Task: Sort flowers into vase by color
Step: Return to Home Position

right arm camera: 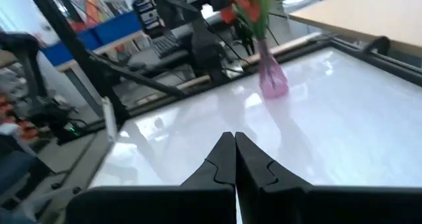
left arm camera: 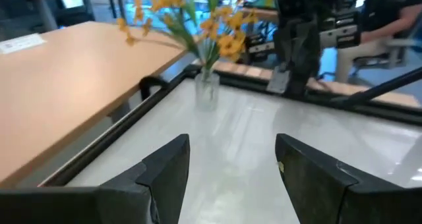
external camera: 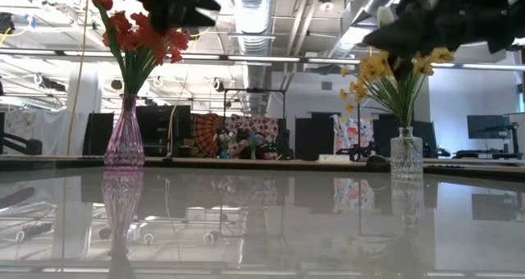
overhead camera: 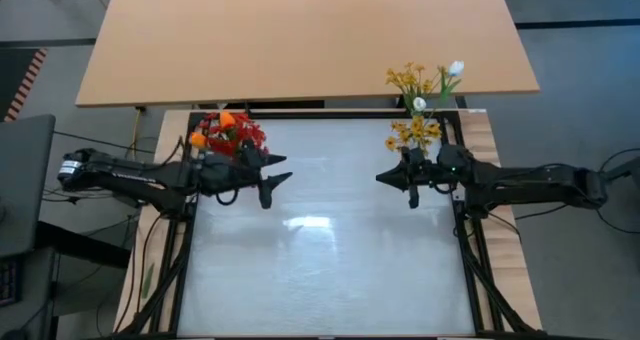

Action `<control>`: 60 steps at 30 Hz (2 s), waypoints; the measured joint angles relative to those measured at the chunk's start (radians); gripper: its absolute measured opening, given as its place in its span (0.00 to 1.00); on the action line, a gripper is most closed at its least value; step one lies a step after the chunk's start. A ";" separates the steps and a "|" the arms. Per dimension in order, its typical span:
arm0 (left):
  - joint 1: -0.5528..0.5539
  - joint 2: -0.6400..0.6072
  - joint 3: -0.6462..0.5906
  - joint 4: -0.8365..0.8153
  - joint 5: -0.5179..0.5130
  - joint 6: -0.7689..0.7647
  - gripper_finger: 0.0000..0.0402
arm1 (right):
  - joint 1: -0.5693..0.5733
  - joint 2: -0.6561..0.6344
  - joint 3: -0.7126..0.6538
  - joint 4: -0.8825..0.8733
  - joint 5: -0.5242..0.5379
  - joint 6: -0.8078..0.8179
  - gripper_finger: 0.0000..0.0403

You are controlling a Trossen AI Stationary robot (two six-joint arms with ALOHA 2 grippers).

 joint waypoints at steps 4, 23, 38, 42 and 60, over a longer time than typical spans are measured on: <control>-0.021 0.000 -0.064 0.044 -0.050 0.026 0.53 | -0.033 0.001 -0.036 0.009 -0.001 -0.036 0.05; 0.017 -0.405 -0.357 -0.128 -0.067 -0.077 0.53 | -0.210 -0.181 -0.054 -0.104 -0.002 -0.005 0.05; 0.018 -0.583 -0.535 -0.105 -0.065 -0.188 0.53 | -0.209 -0.190 -0.219 0.012 0.020 0.085 0.05; 0.018 -0.584 -0.564 -0.091 -0.072 -0.173 0.53 | -0.209 -0.190 -0.283 0.080 0.021 0.090 0.05; 0.040 -0.583 -0.577 -0.281 -0.148 -0.169 0.53 | -0.260 -0.221 -0.348 0.123 -0.005 -0.035 0.05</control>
